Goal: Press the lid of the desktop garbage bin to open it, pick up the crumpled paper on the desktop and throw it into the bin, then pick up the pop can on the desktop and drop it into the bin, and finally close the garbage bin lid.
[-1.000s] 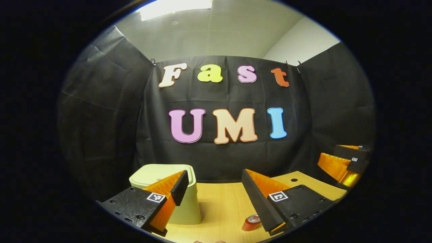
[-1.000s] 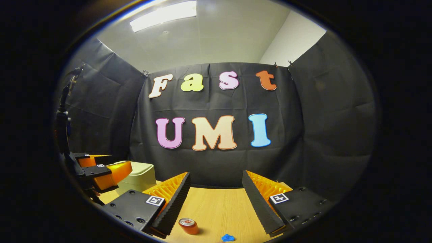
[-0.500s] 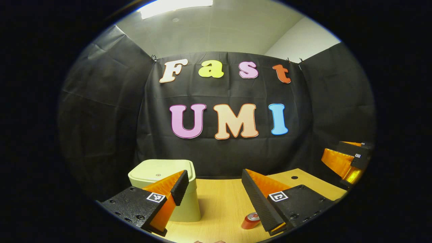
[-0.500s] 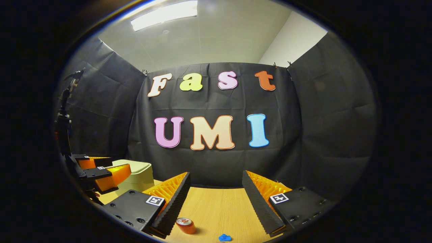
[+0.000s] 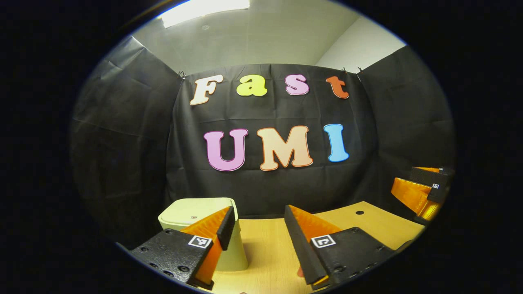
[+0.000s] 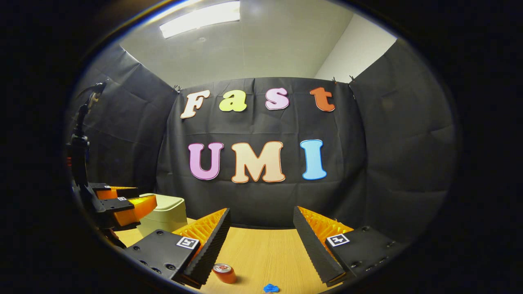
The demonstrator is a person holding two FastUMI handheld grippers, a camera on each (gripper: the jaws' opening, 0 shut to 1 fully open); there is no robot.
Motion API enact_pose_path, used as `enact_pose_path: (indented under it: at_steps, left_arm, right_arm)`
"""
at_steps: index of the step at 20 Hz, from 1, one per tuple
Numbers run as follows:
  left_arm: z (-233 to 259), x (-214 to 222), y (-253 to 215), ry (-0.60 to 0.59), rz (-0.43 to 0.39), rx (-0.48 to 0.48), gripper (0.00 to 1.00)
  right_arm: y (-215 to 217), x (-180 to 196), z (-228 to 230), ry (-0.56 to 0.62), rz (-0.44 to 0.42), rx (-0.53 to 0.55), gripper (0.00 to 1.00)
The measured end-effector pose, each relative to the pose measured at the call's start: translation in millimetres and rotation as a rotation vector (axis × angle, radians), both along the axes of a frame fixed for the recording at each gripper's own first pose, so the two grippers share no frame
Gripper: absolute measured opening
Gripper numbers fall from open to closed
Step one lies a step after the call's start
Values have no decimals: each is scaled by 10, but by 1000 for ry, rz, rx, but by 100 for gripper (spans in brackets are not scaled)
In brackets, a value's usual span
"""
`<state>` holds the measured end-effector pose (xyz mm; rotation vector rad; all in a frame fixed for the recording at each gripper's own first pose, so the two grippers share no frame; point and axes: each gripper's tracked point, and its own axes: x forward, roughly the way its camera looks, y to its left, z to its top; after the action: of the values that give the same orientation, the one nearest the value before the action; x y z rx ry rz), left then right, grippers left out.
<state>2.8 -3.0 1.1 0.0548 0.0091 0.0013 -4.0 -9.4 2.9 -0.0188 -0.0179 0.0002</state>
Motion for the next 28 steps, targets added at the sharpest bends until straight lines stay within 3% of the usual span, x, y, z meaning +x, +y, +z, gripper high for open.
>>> enact_pose_path:
  at_steps: [4,5,7,9,14,20,22,26,28]
  left_arm:
    - [32,30,53,-2,8,-6,35]
    - [21,55,125,8,27,-1,19]
    - [52,74,287,6,59,5,0]
    - [-1,130,377,23,68,14,0]
    - [-67,398,1010,37,176,20,0]
    - [-661,652,1671,165,288,-26,0]
    - [-820,678,1739,205,292,-31,0]
    - [-829,708,1755,144,266,-40,0]
    - [-800,737,1706,99,235,-160,0]
  right_arm:
    - [-9,-9,-6,-3,-1,-10,97]
    - [-9,-17,-9,-2,-2,-9,97]
    - [-8,-32,-11,-3,-6,-8,97]
    - [-5,-50,-19,-3,-12,-9,97]
    - [8,-107,-84,13,-40,-23,94]
    - [-2,-171,-170,43,-85,-55,97]
    - [18,-188,-193,52,-94,-68,96]
    - [90,-185,-269,76,-95,-69,98]
    - [108,-183,-343,94,-92,-61,98]
